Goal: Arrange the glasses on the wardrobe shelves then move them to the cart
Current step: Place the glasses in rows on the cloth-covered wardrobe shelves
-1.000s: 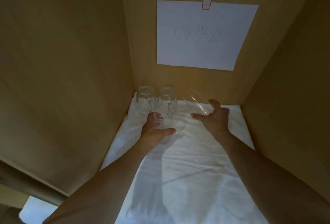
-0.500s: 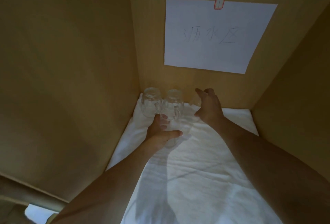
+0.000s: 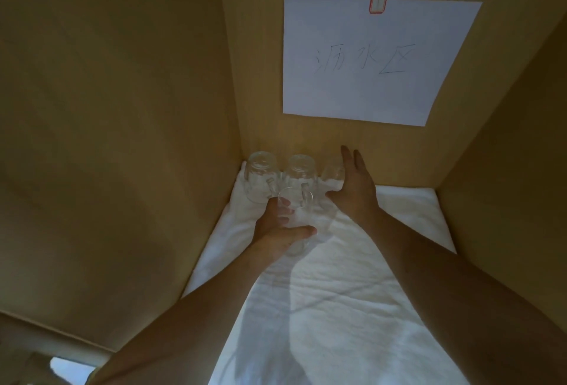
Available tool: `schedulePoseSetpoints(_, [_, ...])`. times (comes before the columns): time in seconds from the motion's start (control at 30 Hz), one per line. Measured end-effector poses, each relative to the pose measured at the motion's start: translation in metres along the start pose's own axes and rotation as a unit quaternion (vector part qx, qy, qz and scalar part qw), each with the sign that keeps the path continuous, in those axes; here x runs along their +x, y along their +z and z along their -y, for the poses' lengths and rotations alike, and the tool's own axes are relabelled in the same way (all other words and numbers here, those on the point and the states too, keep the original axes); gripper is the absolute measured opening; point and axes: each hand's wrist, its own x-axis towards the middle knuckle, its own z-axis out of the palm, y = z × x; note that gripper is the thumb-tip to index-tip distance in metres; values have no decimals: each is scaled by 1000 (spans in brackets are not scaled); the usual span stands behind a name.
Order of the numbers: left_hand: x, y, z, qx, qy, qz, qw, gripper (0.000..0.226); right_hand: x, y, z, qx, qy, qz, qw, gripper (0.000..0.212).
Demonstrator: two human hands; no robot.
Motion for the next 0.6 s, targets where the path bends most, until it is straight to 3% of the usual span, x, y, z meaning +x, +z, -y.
schedulePoseSetpoints(0.1, [0, 4, -6, 10, -6, -21, 1000, 82, -20, 8, -3, 68, 111, -50, 990, 103])
schedulePoseSetpoints(0.23, [0, 13, -21, 33, -3, -39, 999, 81, -45, 18, -16, 181, 232, -82, 952, 63])
schedulePoseSetpoints(0.3, [-3, 23, -35, 11, 15, -51, 999, 87, -52, 20, -18, 184, 249, -22, 951, 43])
schedulePoseSetpoints(0.37, [-5, 34, -50, -29, 42, -48, 998, 88, -61, 18, -13, 202, 256, 58, 944, 55])
schedulePoseSetpoints(0.4, [-8, 40, -57, -49, 60, -37, 996, 85, -67, 16, -10, 270, 272, 94, 919, 64])
schedulePoseSetpoints(0.5, [-18, 55, -77, -78, 115, 1, 990, 68, -83, 5, -14, 541, 301, 171, 767, 79])
schedulePoseSetpoints(0.6, [-26, 68, -84, -78, 151, 38, 985, 61, -89, -10, -21, 679, 283, 155, 659, 79])
